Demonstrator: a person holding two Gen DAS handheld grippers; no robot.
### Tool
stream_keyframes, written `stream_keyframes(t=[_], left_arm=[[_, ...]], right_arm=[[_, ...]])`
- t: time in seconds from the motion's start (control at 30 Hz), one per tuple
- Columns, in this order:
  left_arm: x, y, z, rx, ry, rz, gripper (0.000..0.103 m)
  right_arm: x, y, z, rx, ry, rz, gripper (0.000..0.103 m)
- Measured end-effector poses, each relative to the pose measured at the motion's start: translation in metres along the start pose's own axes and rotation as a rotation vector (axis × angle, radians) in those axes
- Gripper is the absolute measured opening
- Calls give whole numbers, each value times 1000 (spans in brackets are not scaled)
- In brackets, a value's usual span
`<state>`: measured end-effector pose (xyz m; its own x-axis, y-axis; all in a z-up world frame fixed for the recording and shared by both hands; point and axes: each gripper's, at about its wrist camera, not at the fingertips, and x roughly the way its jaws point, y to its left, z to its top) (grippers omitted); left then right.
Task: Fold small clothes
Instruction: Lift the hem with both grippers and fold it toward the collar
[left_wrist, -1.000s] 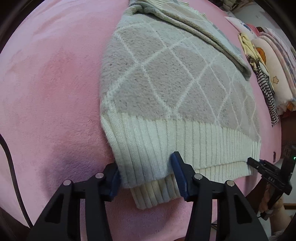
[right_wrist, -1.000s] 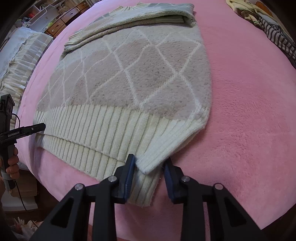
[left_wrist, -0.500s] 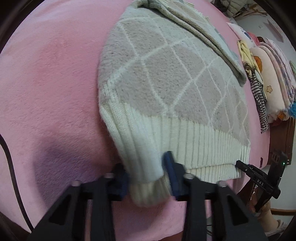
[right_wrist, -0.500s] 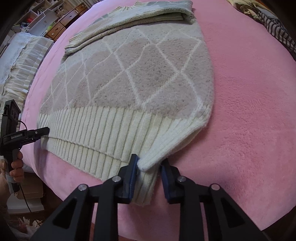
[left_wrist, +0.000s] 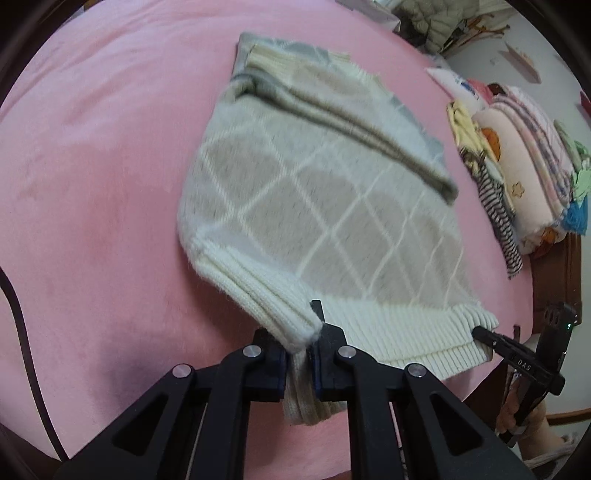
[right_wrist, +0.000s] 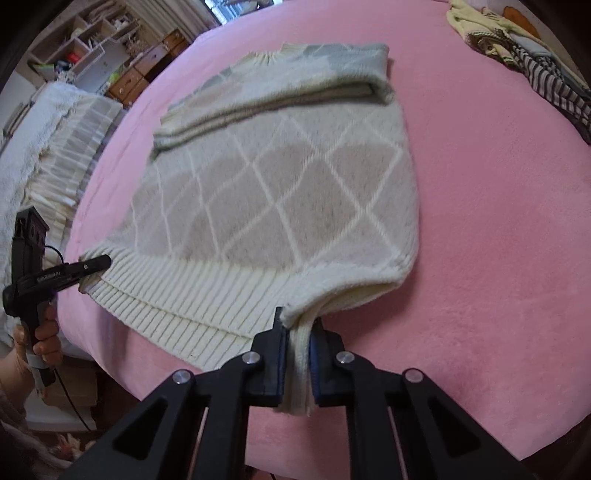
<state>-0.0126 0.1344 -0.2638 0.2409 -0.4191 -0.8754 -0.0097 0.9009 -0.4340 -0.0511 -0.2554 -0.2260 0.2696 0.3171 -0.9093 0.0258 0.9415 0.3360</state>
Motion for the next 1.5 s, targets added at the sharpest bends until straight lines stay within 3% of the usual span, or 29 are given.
stream_keyframes(t=[0.23,0.37,0.7,0.9,1.03,1.13,1.27,1.5], left_arm=[[-31,-33,60,18,-130,-20,8],[-43,-51,103,27,-192,17,8],[-33,-80,246,94,-217,96,8],[4,-77,327,81,-207,104,8],[47,-66,361,60,-176,133,8],[87,-49,377,13,-129,157,8],[115,-35,386,-20,-124,176,8],[145,-34,405,-8,-104,231,8]], right_arm=[[-40,9,60,-3,-109,28,9],[-49,22,106,-49,-178,7,8],[-47,28,228,-31,-283,-69,8],[-14,20,305,-12,-323,-140,8],[27,12,341,-12,-313,-173,8],[66,0,363,-2,-272,-185,8],[113,-18,379,5,-217,-203,8],[143,-42,396,34,-184,-196,7]])
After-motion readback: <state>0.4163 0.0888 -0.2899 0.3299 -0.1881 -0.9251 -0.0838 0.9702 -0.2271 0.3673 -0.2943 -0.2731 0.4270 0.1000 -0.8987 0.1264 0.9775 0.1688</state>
